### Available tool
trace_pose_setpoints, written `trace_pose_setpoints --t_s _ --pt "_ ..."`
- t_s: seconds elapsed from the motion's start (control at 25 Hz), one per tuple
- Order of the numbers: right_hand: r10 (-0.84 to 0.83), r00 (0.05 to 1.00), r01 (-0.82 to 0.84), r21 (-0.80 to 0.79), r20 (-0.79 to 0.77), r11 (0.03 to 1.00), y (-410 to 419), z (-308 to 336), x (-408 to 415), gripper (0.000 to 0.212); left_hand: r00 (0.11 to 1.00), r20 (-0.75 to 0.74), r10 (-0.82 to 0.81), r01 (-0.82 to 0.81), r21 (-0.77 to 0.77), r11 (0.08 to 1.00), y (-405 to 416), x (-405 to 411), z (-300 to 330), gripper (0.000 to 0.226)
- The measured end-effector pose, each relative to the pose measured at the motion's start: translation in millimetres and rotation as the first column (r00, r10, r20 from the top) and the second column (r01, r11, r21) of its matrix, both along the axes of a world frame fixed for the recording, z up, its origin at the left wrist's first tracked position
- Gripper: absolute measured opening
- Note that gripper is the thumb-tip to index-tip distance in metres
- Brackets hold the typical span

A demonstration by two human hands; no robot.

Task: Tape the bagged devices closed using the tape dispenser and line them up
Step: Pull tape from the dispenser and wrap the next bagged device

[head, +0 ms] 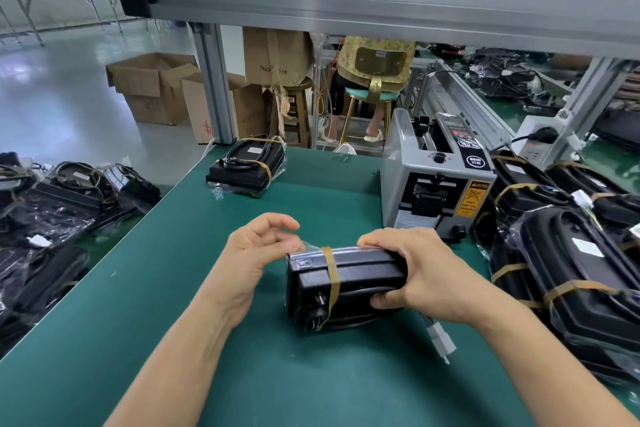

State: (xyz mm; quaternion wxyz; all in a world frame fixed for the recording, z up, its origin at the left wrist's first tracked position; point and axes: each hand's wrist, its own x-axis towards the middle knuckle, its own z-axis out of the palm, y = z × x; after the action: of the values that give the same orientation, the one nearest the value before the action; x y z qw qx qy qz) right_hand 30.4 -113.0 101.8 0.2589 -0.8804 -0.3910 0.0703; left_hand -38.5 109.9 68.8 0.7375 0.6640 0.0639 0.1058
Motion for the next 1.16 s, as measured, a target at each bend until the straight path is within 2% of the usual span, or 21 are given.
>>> trace_pose_setpoints --t_s 0.12,0.2,0.24,0.32,0.36,0.4,0.44,0.52,0.6,0.64,0.68,0.72,0.76,0.84,0.88,1.0,1.16 --pt "0.005 1.0 -0.005 -0.01 -0.007 1.0 -1.0 0.4 2.4 0.053 0.978 0.103 0.179 -0.2 0.244 0.949 -5.0 -8.2 -5.6 0.028" --pt "0.01 1.0 -0.01 -0.01 -0.013 1.0 0.9 1.0 3.7 0.052 0.951 0.259 0.168 -0.251 0.336 0.908 -0.8 -21.9 -7.7 0.027" --pt "0.005 1.0 -0.005 -0.007 -0.017 1.0 1.0 2.2 4.8 0.052 0.961 0.27 0.062 -0.147 0.308 0.94 -2.0 -29.4 -7.6 0.024" --pt "0.002 1.0 -0.002 -0.014 -0.016 1.0 1.6 4.2 6.6 0.051 0.973 0.175 -0.148 0.098 0.268 0.959 -6.8 -38.6 -13.0 0.057" --pt "0.001 1.0 -0.001 -0.026 -0.006 1.0 2.3 4.3 6.8 0.051 0.973 0.15 -0.174 0.128 0.277 0.952 -9.9 -39.2 -18.5 0.074" --pt "-0.003 1.0 0.003 -0.041 0.012 0.999 3.2 3.6 6.6 0.052 0.978 0.149 -0.143 0.098 0.271 0.958 -13.6 -38.7 -21.8 0.084" --pt "-0.011 1.0 0.012 -0.061 0.017 0.998 2.4 2.1 6.2 0.056 0.982 0.163 -0.093 0.047 0.266 0.963 -17.9 -36.4 -23.2 0.085" --pt "-0.017 0.998 0.013 -0.072 -0.052 0.997 -4.1 0.9 4.9 0.074 0.977 0.214 -0.013 -0.043 0.256 0.966 -23.1 -32.0 -24.2 0.073" --pt "-0.027 0.982 0.031 0.02 -0.184 0.999 -19.1 4.8 10.3 0.081 0.97 0.237 0.054 -0.106 0.21 0.972 -24.5 -29.7 -28.1 0.069" --pt "-0.062 0.967 0.092 0.112 -0.249 0.989 -27.1 6.9 14.9 0.076 0.965 0.245 0.094 -0.146 0.203 0.968 -25.7 -29.2 -30.7 0.069" --pt "-0.136 0.943 0.211 0.227 -0.305 0.951 -34.1 6.9 21.0 0.065 0.957 0.258 0.136 -0.193 0.208 0.959 -27.5 -29.3 -33.3 0.071" --pt "-0.25 0.897 0.378 0.342 -0.364 0.86 -39.9 3.9 29.0 0.05 0.947 0.268 0.177 -0.239 0.221 0.946 -30.1 -28.9 -36.4 0.075" --pt "-0.386 0.82 0.554 0.418 -0.422 0.72 -44.1 -1.2 38.3 0.035 0.937 0.277 0.215 -0.28 0.224 0.933 -33.6 -28.6 -38.8 0.075" --pt "-0.583 0.627 0.779 0.434 -0.517 0.452 -44.3 -13.3 55.3 0.016 0.914 0.291 0.284 -0.351 0.213 0.912 -37.9 -28.6 -41.0 0.067" --pt "-0.602 0.565 0.824 0.423 -0.564 0.378 -41.1 -18.4 62.4 0.013 0.907 0.287 0.309 -0.373 0.206 0.905 -38.7 -28.7 -42.0 0.065" --pt "-0.572 0.484 0.874 0.401 -0.662 0.275 -28.4 -24.0 78.9 0.008 0.904 0.269 0.332 -0.395 0.23 0.889 -37.9 -30.2 -44.4 0.067" --pt "-0.631 0.419 0.895 0.415 -0.653 0.164 -17.9 -24.1 91.0 0.009 0.9 0.27 0.342 -0.411 0.263 0.873 -39.7 -31.1 -48.5 0.072"
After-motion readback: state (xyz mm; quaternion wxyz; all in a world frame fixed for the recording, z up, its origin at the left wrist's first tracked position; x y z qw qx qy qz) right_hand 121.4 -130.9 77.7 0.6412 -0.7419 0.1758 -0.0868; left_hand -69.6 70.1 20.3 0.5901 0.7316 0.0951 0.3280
